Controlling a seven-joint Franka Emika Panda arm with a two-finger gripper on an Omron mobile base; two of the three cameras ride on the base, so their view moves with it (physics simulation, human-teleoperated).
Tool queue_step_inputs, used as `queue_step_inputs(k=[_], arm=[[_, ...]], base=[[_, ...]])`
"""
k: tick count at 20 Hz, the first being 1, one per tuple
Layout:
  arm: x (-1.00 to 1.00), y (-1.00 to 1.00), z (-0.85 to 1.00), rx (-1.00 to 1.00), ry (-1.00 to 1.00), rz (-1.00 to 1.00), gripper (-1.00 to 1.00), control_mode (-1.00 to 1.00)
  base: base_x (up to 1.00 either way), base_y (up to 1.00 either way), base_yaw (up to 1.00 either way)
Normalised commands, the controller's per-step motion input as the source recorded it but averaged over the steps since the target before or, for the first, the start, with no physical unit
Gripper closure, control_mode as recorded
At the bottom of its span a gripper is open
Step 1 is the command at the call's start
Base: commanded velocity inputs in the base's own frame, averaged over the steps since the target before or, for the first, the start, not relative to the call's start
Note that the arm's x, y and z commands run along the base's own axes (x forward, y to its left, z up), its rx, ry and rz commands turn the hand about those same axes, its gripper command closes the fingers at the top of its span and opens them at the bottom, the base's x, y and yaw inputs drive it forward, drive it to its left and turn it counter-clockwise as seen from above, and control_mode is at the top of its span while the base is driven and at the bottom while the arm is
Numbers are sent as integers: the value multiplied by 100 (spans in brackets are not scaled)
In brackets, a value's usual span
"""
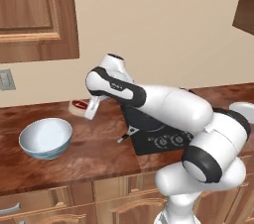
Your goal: Place one of the steaks on the plate and the other in the bowl. Then place the bowl in the fridge.
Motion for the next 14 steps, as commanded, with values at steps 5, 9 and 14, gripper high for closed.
queue_step_inputs(k=[5,9,14], arm=[[0,60,-27,-2,-1,0,100,-100],[0,55,-1,0,0,0,100,-100],[0,41,-30,-9,0,-3,100,-100]], base=[[0,0,0],[0,0,0],[0,0,0]])
